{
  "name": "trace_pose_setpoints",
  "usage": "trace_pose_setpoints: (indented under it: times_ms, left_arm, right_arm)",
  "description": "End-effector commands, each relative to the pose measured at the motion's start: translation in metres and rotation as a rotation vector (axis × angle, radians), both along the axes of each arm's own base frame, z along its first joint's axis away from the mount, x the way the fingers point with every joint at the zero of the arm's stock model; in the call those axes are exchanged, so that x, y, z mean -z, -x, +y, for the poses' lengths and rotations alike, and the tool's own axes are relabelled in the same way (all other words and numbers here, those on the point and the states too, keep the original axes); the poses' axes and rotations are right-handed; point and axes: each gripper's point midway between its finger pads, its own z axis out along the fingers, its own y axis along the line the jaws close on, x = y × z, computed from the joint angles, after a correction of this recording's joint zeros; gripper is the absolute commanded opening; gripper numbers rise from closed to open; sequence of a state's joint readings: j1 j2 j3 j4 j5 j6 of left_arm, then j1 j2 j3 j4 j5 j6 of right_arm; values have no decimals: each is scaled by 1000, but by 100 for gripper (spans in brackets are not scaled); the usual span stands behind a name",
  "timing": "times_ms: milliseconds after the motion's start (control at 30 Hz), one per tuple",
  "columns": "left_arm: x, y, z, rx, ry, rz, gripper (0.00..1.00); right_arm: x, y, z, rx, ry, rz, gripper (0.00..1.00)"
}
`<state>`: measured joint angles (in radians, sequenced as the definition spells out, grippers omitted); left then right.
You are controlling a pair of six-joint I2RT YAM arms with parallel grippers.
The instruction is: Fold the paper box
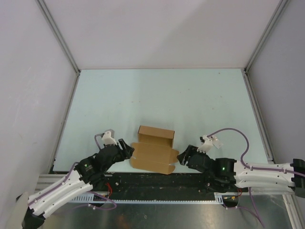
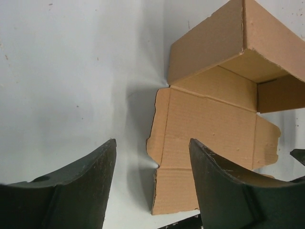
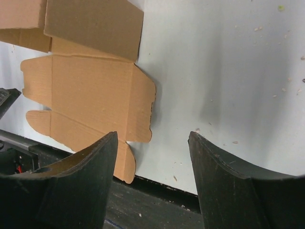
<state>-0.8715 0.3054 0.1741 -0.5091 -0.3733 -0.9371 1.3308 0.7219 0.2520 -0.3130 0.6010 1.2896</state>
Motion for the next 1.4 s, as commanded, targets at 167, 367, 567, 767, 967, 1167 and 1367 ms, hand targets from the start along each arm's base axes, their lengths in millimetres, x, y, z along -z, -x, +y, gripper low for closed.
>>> trace_pose_setpoints:
  times_ms: [167,367,567,767,967,1167,1367]
  left_arm:
    - [-9,-16,-16,39,5,-84,61]
    - [-5,-18,-16,39,8,-102,59]
    - [2,-19,-16,29,-21,-74,57]
    - [4,-21,-19,29,-29,-65,55]
    - [-4,-23,-23,47,2,-102,53]
    - [5,-19,-27,70,20,-90,53]
    - [4,-19,-32,103,26,-103,53]
  right_arm:
    - [-4,-12,13,17,-144,17,64]
    - [6,-17,10,25,-144,38,61]
    - [6,-20,19,8,-162,45,55]
    - [4,-21,23,-2,-175,35,50]
    - [2,-22,25,-14,-183,23,49]
    - [7,-22,27,-23,-174,38,49]
    - [6,-21,31,-33,-183,43,47]
